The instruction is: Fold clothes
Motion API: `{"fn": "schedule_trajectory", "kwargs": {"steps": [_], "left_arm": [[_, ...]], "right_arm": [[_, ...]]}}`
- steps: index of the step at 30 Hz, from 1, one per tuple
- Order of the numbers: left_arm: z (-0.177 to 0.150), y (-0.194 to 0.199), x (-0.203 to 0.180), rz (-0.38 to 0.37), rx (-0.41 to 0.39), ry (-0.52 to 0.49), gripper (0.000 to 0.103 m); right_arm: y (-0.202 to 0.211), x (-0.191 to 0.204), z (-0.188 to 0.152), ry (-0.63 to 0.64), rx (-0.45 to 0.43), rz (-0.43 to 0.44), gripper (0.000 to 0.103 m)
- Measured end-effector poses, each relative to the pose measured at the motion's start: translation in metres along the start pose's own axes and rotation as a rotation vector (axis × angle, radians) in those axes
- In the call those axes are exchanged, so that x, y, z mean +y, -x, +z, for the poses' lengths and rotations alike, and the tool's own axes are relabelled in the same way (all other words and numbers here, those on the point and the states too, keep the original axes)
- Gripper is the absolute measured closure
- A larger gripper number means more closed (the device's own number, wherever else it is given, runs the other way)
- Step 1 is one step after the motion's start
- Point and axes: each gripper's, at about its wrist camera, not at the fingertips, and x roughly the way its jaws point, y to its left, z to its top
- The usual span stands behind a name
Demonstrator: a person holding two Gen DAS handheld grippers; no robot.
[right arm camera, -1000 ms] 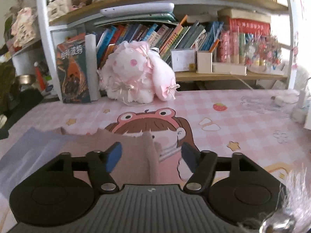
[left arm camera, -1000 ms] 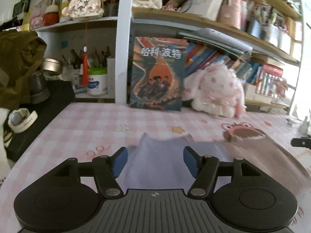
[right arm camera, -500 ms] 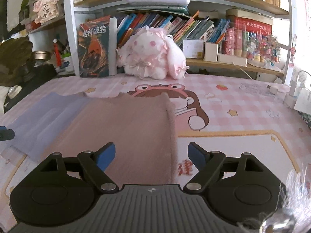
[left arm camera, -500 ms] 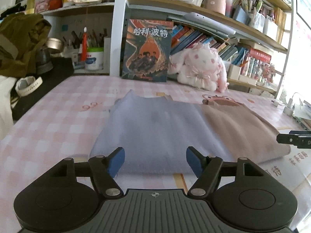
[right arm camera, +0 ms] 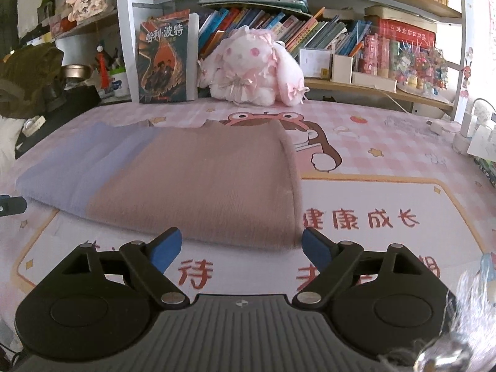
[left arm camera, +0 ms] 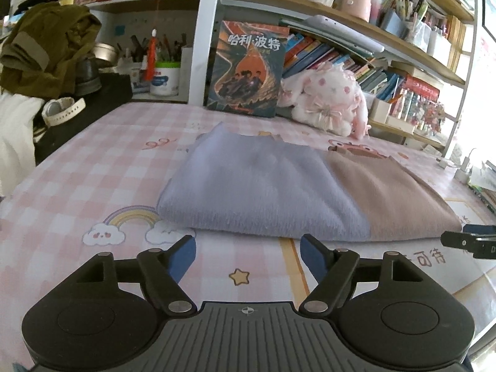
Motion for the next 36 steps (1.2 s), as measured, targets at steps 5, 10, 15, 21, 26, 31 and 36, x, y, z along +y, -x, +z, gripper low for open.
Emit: {"fn": "schedule_trajectory", "kwargs": {"steps": [5, 10, 15, 21, 26, 31, 36], "left_arm": [[-0.003, -0.003, 0.007, 0.026, 0.022, 0.055, 0.026], [-0.003, -0.005, 0.026, -0.016, 0.012, 0.245, 0.027], [-0.001, -0.009, 0.048, -0.057, -0.006, 0.473, 0.028], [0.001, -0.014, 0.062, -0.007, -0.041, 0.628, 0.037], [0.011, -0.025, 0.061, 0.035, -0.035, 0.636, 0.039], [0.017, -0.033, 0.061, 0.051, -0.021, 0.653, 0.039], [0.019, -0.035, 0.062, 0.062, -0.017, 0.677, 0.039]], "right_arm": [[-0.001, 0.001, -0.008, -0.003, 0.012, 0.002, 0.016], [-0.005, 0.0, -0.015, -0.02, 0.028, 0.012, 0.016], [-0.005, 0.001, -0.018, -0.02, 0.018, 0.014, 0.016], [-0.004, 0.0, -0.02, -0.021, 0.009, 0.022, 0.016], [-0.003, -0.004, -0.017, -0.043, 0.004, 0.045, 0.017], [0.008, -0.01, 0.003, -0.065, -0.085, 0.071, 0.018], [-0.013, -0.02, 0.029, -0.069, -0.075, 0.044, 0.026]]}}
